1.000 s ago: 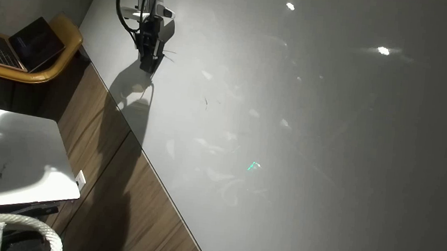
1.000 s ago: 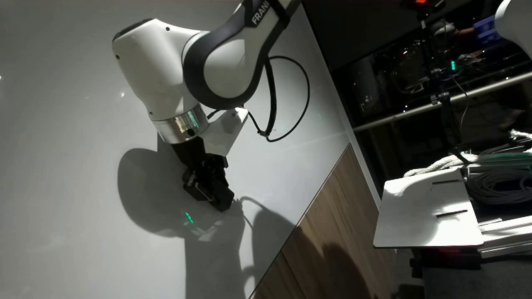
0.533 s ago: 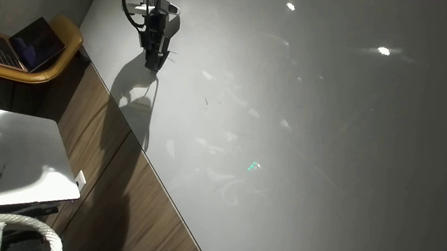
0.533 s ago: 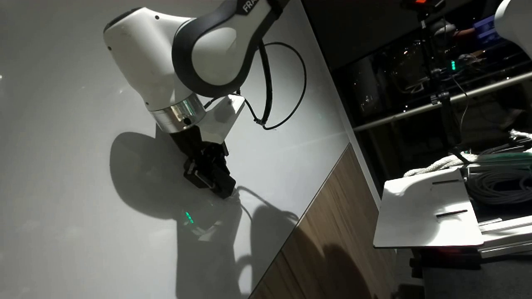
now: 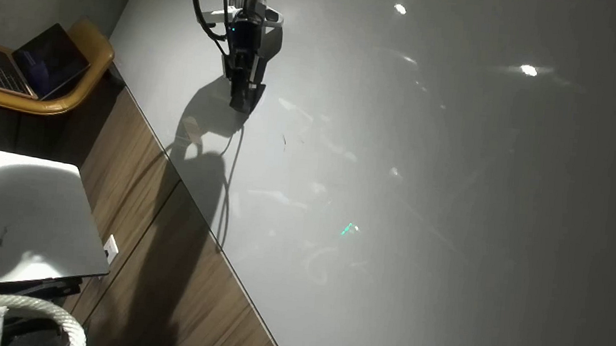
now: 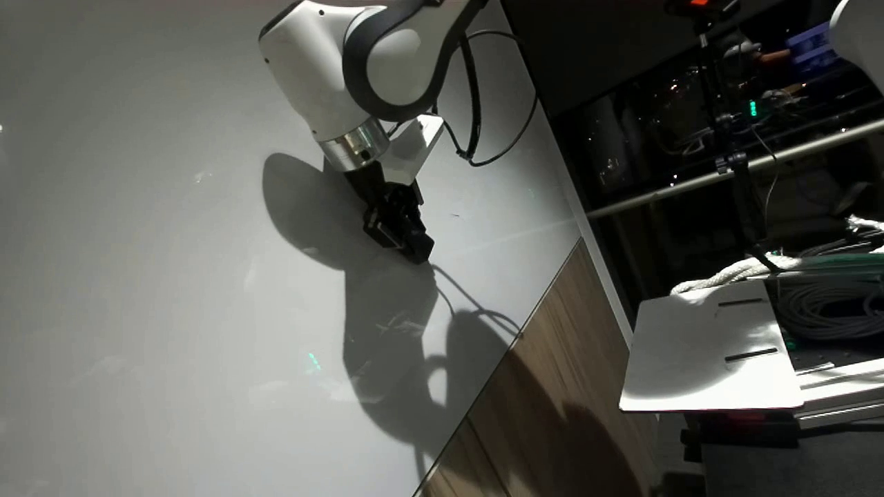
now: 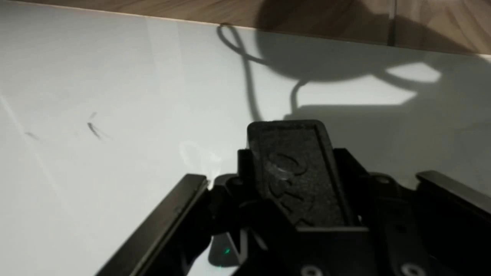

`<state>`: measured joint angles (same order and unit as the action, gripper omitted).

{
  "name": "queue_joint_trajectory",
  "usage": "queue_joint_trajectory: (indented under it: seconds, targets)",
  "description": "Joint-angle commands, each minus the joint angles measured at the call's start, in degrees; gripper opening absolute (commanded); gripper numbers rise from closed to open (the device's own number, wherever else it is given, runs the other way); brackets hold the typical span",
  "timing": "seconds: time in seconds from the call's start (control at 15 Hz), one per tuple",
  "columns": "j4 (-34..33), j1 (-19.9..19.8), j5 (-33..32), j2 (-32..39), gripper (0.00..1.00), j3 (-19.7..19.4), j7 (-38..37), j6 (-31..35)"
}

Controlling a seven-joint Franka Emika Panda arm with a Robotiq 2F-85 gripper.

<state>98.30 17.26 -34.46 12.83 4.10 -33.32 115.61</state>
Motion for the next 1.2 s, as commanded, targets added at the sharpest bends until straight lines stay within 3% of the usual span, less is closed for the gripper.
queue_joint_trajectory:
  seconds: [0.0, 0.6, 1.13]
  targets:
    - [4.5, -6.2, 0.1, -4.4, 0.30, -2.6, 2.3, 4.3]
    - [11.1, -16.1, 0.0, -6.4, 0.30, -7.4, 4.1, 13.6]
    - [8.9, -16.3, 1.0, -7.4, 0.30, -6.3, 4.1, 16.0]
